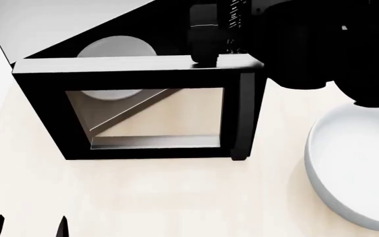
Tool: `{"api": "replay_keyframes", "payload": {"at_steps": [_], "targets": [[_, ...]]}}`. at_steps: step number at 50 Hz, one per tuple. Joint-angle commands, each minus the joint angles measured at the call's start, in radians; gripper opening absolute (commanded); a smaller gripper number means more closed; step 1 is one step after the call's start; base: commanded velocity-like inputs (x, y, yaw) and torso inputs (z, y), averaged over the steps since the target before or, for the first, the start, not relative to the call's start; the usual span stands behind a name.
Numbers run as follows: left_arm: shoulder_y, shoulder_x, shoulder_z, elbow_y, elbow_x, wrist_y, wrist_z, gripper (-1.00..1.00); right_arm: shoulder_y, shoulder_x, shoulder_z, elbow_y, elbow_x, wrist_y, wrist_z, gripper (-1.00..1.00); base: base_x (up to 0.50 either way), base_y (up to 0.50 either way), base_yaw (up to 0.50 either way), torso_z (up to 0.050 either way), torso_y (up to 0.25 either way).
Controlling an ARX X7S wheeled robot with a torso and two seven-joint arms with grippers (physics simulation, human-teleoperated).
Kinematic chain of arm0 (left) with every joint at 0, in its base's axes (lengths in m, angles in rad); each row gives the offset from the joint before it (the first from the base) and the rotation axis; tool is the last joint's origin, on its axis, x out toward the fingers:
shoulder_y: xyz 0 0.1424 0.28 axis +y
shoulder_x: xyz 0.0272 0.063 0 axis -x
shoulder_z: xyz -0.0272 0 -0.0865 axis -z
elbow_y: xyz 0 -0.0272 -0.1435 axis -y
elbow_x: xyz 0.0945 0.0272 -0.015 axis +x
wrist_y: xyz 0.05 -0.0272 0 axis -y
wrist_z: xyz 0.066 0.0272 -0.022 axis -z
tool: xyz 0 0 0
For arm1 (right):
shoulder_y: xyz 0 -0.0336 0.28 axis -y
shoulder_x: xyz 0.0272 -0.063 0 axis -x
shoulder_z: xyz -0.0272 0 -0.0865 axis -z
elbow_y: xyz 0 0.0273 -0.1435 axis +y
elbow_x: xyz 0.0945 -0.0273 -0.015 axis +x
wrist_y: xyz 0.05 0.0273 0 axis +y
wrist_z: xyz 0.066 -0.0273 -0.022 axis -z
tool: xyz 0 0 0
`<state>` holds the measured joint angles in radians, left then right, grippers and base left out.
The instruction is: Open the microwave.
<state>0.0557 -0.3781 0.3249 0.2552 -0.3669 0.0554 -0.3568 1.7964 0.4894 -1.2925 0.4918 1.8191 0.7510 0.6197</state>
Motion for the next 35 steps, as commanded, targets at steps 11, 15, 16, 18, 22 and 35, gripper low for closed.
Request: {"api": "replay_keyframes", "payload": {"at_steps": [11,15,16,18,22,35], "targets": [[0.002,-0.003,0.008,0.005,0.005,0.003,-0.006,1.00,-0.014,0.048,0.000,-0.085,0.092,0.052,0.067,1.00,0.00,0.00,0.00,0.000,0.000],[0.003,-0.004,0.007,0.007,0.003,0.003,-0.007,1.00,-0.026,0.063,0.007,-0.121,0.106,0.048,0.084,1.00,0.00,0.00,0.00,0.000,-0.003],[0.004,-0.005,0.007,0.010,0.003,0.003,-0.007,1.00,-0.030,0.067,0.009,-0.130,0.109,0.046,0.087,1.00,0.00,0.00,0.00,0.000,0.000],[0.003,-0.005,0.008,0.009,0.003,0.003,-0.008,1.00,-0.035,0.072,0.009,-0.141,0.115,0.049,0.091,1.00,0.00,0.00,0.00,0.000,0.000],[0.003,-0.005,0.010,0.009,0.005,0.003,-0.009,1.00,-0.050,0.082,0.013,-0.163,0.116,0.041,0.090,1.00,0.00,0.00,0.00,-0.004,0.000],[-0.002,-0.005,0.014,0.002,0.006,0.005,-0.010,1.00,-0.083,0.105,0.022,-0.283,0.142,0.033,0.133,1.00,0.00,0.00,0.00,0.000,-0.002]]}}
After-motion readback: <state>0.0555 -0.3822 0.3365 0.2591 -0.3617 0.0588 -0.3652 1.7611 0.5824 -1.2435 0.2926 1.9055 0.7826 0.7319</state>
